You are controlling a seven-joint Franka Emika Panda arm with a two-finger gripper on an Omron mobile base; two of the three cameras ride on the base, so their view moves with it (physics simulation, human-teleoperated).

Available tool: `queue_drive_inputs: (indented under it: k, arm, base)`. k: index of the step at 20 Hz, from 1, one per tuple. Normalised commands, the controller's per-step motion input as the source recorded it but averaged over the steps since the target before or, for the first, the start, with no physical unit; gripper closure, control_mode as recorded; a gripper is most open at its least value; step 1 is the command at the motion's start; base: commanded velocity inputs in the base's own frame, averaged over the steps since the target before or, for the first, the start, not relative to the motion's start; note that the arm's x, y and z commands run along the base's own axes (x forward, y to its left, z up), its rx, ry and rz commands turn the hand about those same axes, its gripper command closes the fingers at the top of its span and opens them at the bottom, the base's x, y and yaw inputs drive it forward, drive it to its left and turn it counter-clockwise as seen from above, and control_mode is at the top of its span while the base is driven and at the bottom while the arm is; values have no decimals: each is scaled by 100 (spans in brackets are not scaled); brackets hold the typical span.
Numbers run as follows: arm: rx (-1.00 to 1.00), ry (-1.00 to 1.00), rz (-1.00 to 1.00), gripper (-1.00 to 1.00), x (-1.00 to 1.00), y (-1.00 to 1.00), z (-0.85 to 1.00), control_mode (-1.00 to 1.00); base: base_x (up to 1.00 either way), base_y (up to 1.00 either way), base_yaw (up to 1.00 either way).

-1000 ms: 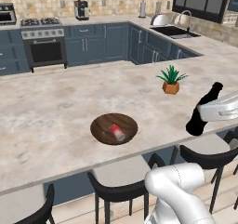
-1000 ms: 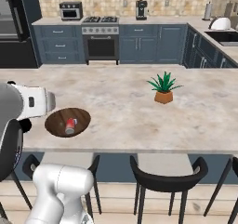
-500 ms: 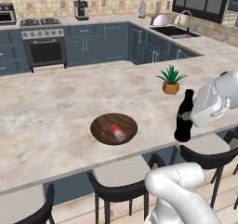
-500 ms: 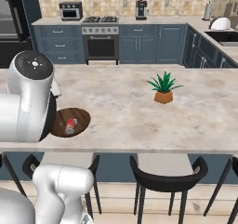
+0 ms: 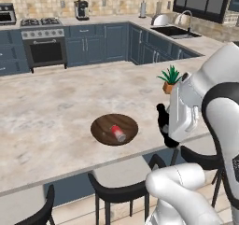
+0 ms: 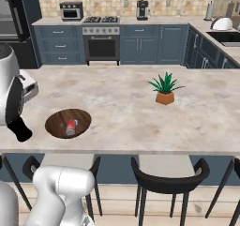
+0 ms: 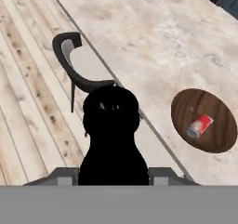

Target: Open the fridge, grab two sodas, and place both sodas inside the bowl with ice on the dining counter.

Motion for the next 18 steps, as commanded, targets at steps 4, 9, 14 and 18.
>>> queue_drive_inputs:
  k: [4, 9, 14, 18]
  arm:
    - [-16, 0, 4, 100, 0, 15, -9, -100]
    - [-9, 5, 0, 100, 35, 0, -19, -100]
    - [-10, 10, 5, 100, 72, -1, -11, -100]
    - [-10, 3, 9, 100, 74, 0, -6, -100]
  base:
    - [0, 0, 0]
    - [0, 0, 0]
    - [0, 0, 0]
    - [0, 0, 0]
